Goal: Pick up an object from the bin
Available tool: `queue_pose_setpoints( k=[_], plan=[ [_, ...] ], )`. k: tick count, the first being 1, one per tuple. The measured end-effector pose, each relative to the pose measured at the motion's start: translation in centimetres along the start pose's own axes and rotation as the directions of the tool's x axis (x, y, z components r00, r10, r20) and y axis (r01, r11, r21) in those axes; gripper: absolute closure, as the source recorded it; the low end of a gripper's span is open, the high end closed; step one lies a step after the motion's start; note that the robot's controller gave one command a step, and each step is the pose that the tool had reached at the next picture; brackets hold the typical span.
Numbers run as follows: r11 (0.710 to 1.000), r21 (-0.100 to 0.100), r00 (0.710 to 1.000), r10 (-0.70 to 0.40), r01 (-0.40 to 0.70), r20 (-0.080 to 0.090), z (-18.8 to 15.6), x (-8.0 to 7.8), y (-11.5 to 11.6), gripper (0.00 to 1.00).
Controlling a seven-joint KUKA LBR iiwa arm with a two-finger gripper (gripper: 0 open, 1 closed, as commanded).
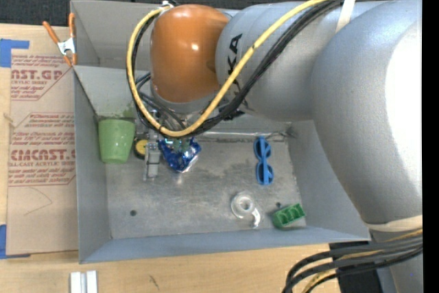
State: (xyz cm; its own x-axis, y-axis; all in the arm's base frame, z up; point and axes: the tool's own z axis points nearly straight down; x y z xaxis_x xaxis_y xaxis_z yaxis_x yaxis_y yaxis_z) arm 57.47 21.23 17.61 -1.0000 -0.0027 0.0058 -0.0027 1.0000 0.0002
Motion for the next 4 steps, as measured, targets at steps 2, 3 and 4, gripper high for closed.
queue_pose_setpoints(
  k=[2, 3, 4],
  plan=[
    [0.902, 0.007, 0.902, -0.431, 0.431, 0.009, 7.4, -2.0, -16.9, 0.00],
    [0.830, 0.003, 0.830, -0.557, 0.557, 0.007, 7.6, -1.5, -16.6, 0.00],
    [0.812, 0.000, 0.812, -0.584, 0.584, 0.004, 10.8, 0.5, -15.0, 0.00]
  ],
)
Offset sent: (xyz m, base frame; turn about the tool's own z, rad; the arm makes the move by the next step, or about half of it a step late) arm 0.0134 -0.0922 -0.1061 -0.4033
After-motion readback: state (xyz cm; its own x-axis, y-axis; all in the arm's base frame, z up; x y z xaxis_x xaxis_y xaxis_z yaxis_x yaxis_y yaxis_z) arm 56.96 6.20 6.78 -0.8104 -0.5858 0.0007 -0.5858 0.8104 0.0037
